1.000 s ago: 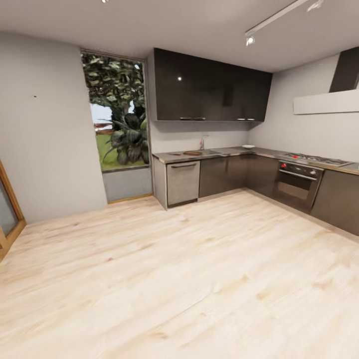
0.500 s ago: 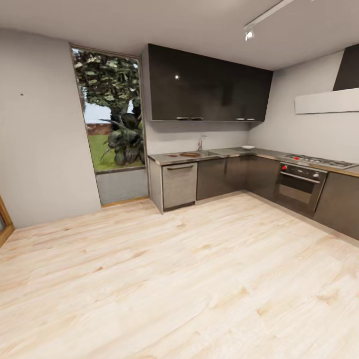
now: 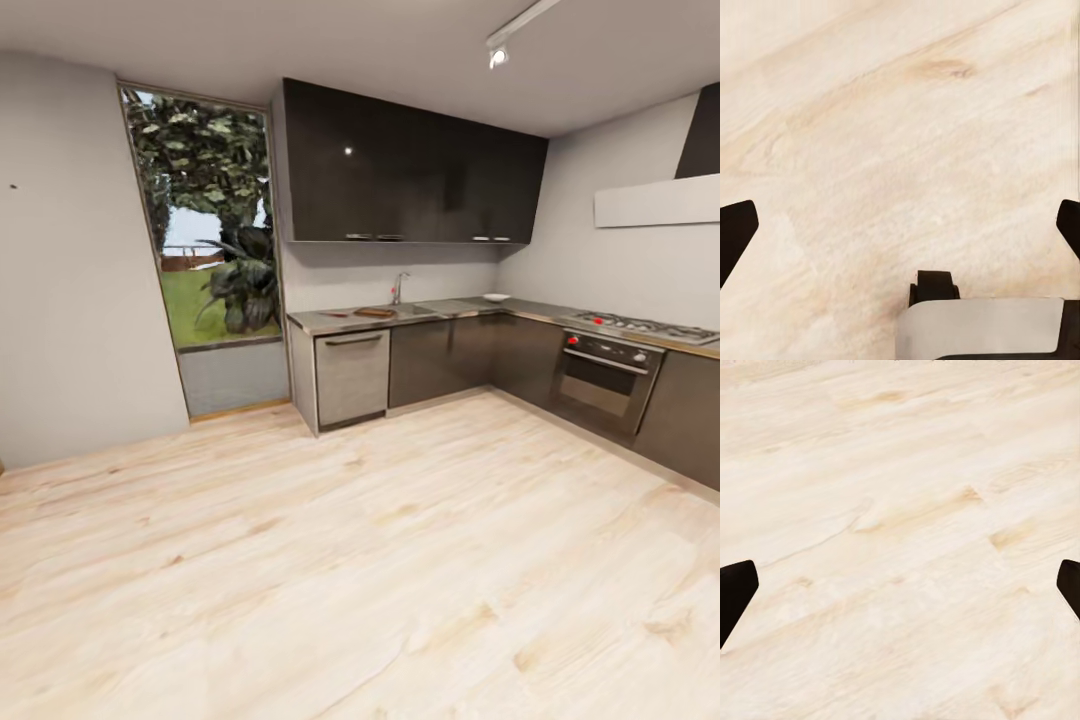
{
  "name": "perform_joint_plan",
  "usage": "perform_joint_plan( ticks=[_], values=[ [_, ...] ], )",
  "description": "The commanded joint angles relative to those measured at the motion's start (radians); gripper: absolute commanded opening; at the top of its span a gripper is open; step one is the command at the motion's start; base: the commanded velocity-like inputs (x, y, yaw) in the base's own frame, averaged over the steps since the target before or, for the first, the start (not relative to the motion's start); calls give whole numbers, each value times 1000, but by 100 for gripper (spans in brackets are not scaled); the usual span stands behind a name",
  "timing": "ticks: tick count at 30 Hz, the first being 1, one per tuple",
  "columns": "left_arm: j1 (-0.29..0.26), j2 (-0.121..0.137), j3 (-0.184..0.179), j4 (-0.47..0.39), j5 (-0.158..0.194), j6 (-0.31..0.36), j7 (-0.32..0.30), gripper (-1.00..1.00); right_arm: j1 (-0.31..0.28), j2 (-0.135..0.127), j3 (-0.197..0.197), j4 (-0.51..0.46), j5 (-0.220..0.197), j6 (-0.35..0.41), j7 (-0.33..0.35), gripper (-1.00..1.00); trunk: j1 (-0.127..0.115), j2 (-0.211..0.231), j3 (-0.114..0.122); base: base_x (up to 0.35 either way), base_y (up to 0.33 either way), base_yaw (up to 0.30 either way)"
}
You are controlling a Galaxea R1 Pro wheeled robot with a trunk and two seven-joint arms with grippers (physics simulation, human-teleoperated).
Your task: In the kitchen, take the Vidalia onion out of the sink, dice it on the chopping board with the paring knife, put the diced onion into the bowl on the countertop, then place both the paring knife and the chopping board into the sink.
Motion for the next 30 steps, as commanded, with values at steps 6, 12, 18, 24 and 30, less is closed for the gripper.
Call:
perform_joint_plan(
  ticks=[6, 12, 18, 24, 30],
  values=[
    [0, 0, 1, -2, 1, -1, 0, 100, 0, 0, 0, 0, 0, -2, -2, 100, 1, 0, -1, 306, -162, 0],
    [0, 0, 1, -2, 1, -1, 0, 100, 0, 0, 0, 0, 0, -2, -1, 100, 1, 0, -1, 301, -171, 0],
    [0, 0, 1, -2, 1, -1, 0, 100, 0, 0, 0, 0, 0, -2, -1, 100, 1, 0, -1, 298, -178, 0],
    [0, 0, 1, -2, 1, -1, 0, 100, 0, 0, 0, 0, 0, -2, -1, 100, 1, 0, -1, 296, -180, 0],
    [0, 0, 1, -2, 1, -1, 0, 100, 0, 0, 0, 0, 0, -2, -1, 100, 1, 0, -1, 295, -183, 0]
  ],
)
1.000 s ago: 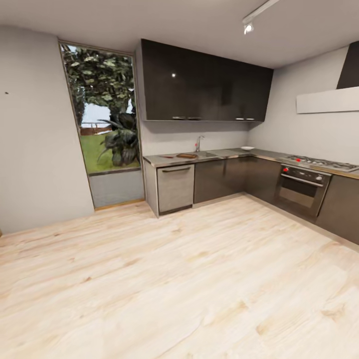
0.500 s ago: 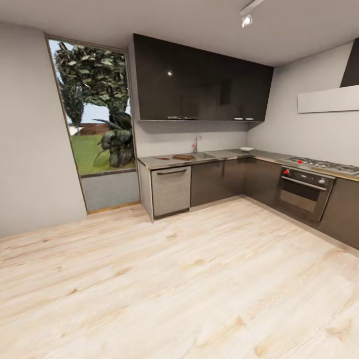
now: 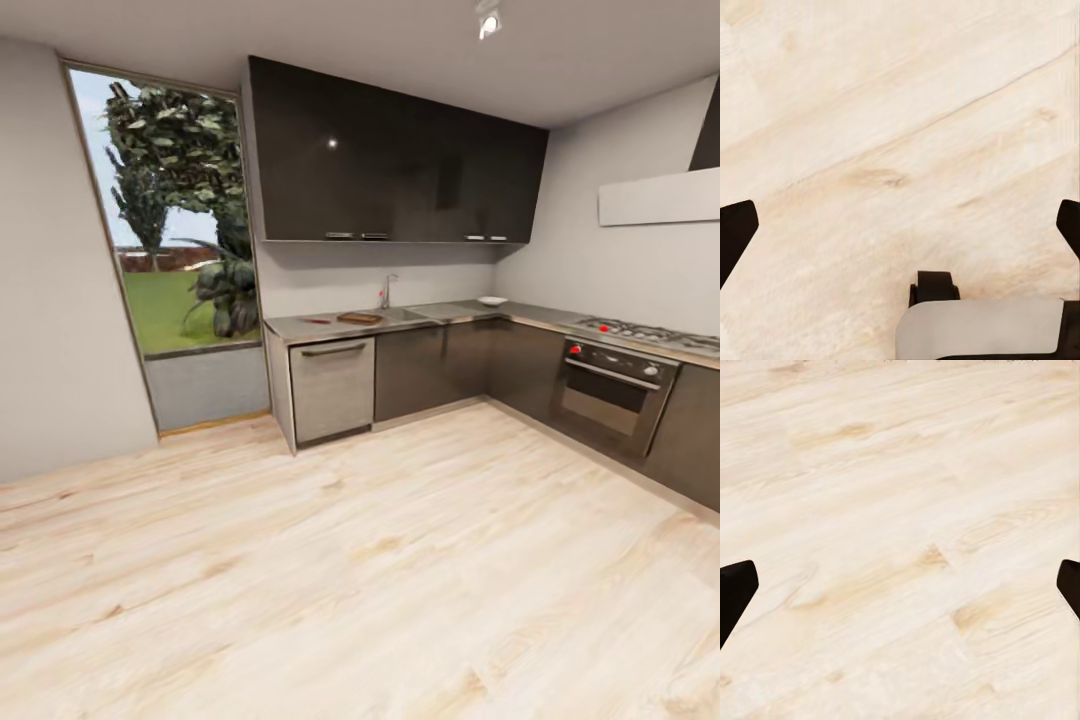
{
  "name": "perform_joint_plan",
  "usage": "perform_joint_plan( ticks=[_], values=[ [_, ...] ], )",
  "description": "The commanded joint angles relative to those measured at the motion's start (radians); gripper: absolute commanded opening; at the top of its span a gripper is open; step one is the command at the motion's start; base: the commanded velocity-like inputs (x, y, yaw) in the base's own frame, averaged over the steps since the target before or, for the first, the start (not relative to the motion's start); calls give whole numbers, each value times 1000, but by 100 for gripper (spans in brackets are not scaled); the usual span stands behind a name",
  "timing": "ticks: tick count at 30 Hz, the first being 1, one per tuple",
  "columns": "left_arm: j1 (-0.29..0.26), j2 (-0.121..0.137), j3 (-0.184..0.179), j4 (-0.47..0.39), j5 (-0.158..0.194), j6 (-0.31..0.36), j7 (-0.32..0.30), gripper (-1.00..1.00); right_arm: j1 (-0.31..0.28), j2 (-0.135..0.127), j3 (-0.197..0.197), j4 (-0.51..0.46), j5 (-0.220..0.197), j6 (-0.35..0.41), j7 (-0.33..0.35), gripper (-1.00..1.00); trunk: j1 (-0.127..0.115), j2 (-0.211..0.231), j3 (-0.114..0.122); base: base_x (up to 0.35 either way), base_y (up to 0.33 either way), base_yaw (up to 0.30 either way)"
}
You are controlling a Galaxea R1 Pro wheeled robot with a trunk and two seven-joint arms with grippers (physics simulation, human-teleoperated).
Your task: In the kitchen, take the Vidalia onion out of the sink, dice it on the chopping board with the paring knife, put the diced onion into the bowl on the countertop, then place both the paring knife and the chopping board into the sink.
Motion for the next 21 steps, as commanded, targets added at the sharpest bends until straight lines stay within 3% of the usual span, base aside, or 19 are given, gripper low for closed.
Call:
perform_joint_plan(
  ticks=[1, 21],
  values=[
    [0, 0, 1, -1, 1, -1, 0, 100, 0, 0, 0, 0, 0, -2, -1, 100, 1, 0, -1, 292, -189, 0],
    [0, 0, 1, -1, 1, -1, 0, 100, 0, 0, 0, 0, 0, -2, -1, 100, 1, 0, -1, 288, -197, 0]
  ],
)
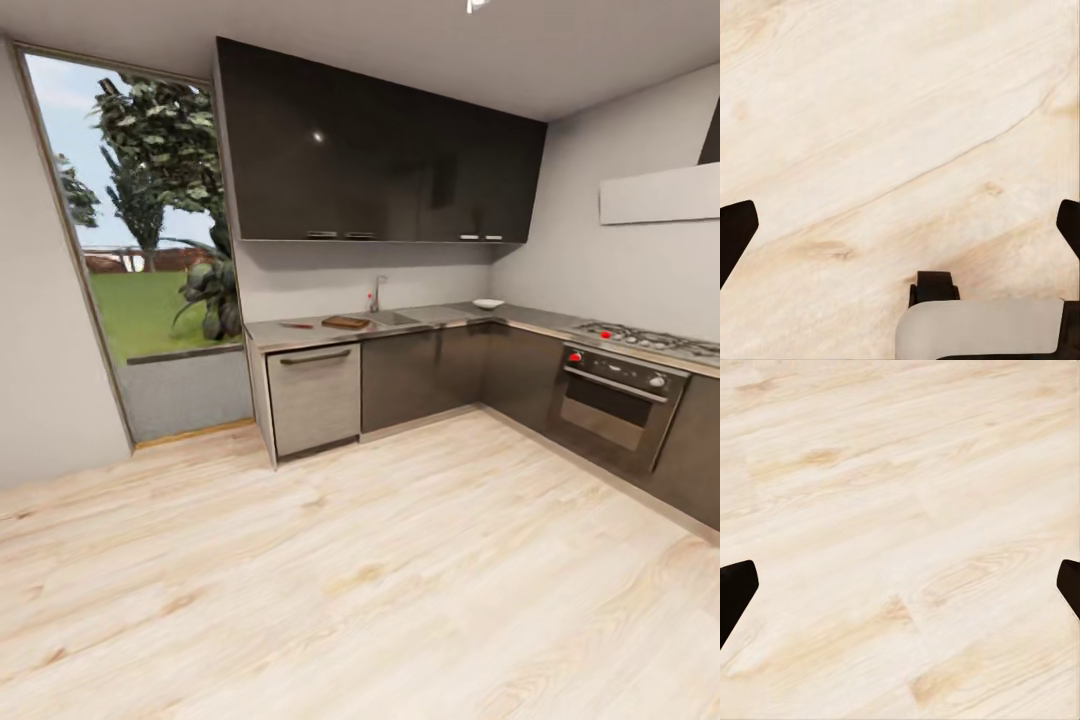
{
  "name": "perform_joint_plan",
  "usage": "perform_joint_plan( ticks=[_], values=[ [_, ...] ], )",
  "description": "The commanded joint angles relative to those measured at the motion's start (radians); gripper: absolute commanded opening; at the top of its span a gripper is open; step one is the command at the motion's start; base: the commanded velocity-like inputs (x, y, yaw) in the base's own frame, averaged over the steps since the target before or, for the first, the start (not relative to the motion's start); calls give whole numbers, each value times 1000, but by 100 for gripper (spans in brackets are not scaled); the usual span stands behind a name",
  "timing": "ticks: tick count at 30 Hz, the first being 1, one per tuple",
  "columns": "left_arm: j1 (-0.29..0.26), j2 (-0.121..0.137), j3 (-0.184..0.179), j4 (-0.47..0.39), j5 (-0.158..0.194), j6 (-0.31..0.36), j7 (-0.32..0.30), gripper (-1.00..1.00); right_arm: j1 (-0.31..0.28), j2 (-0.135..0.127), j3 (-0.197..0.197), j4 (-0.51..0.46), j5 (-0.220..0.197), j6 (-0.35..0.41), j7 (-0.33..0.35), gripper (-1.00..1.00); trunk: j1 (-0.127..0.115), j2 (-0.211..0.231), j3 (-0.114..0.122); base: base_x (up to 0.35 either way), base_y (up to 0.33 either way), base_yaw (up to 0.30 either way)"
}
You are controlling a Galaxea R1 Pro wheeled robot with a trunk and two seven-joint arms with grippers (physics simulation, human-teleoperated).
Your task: In the kitchen, take the Vidalia onion out of the sink, dice it on the chopping board with the paring knife, put the diced onion into the bowl on the countertop, then place both the paring knife and the chopping board into the sink.
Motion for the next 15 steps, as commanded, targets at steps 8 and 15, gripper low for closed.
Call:
perform_joint_plan(
  ticks=[8, 15],
  values=[
    [0, 0, 1, -1, 1, -1, 0, 100, 0, 0, 0, 0, 0, -2, -1, 100, 1, 0, -1, 285, -204, 0],
    [0, 0, 1, -1, 1, -1, 0, 100, 0, 0, 0, 0, 0, -2, -2, 100, 1, 0, -1, 285, -206, 0]
  ],
)
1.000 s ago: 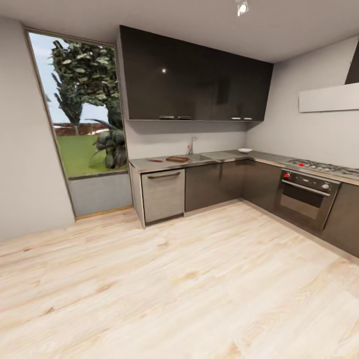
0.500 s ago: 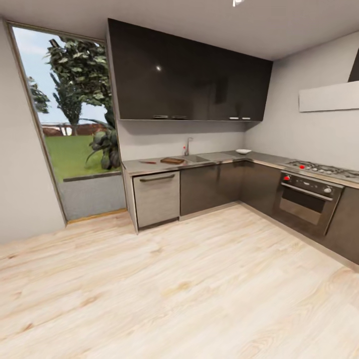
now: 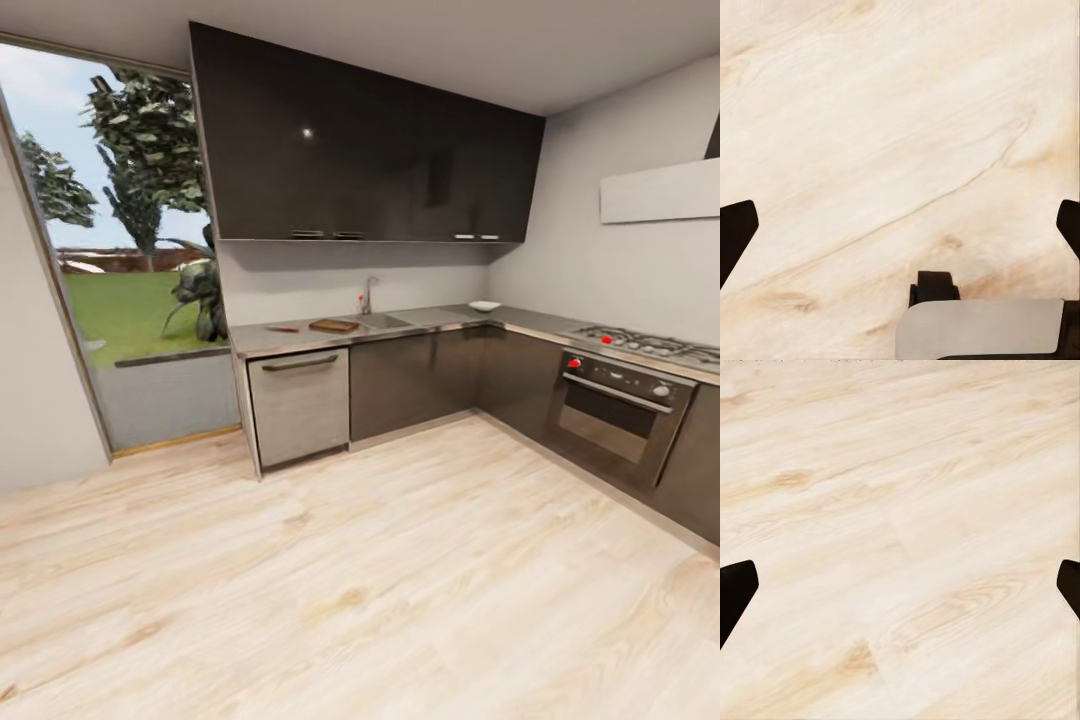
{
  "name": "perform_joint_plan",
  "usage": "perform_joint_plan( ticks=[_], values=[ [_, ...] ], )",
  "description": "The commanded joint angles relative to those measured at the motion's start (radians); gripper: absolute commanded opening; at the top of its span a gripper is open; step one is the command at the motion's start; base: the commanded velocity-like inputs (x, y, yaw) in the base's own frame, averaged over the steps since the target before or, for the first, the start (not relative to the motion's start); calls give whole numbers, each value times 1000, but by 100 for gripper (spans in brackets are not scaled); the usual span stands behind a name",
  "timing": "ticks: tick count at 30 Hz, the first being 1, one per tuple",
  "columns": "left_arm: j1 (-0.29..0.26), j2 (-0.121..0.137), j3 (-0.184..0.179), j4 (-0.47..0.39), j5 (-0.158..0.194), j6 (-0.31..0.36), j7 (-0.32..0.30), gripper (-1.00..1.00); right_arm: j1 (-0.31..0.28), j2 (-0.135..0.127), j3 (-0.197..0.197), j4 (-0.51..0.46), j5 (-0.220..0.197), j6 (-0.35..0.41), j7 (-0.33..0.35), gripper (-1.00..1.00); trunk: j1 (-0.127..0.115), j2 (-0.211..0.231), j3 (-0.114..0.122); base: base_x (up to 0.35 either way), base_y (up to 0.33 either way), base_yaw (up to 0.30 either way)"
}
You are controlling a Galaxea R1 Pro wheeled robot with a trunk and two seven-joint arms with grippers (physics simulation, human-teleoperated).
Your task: In the kitchen, take the Vidalia onion out of the sink, dice it on the chopping board with the paring knife, put the diced onion into the bowl on the countertop, then place both the paring knife and the chopping board into the sink.
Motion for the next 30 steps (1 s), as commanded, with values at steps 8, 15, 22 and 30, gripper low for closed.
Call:
perform_joint_plan(
  ticks=[8, 15, 22, 30],
  values=[
    [0, 0, 1, -1, 1, -1, 0, 100, 0, 0, 0, 0, 0, -2, -1, 100, 1, 0, -1, 284, -206, 0],
    [0, 0, 1, -1, 1, -1, 0, 100, 0, 0, 0, 0, 0, -2, -1, 100, 1, 0, -1, 285, -206, 0],
    [0, 0, 1, -1, 1, -1, 0, 100, 0, 0, 0, 0, 0, -2, -2, 100, 1, 0, -1, 284, -206, 0],
    [0, 0, 1, -1, 1, -1, 0, 100, 0, 1, 0, 0, 0, -2, -2, 100, 1, 0, -1, 284, -207, 0]
  ],
)
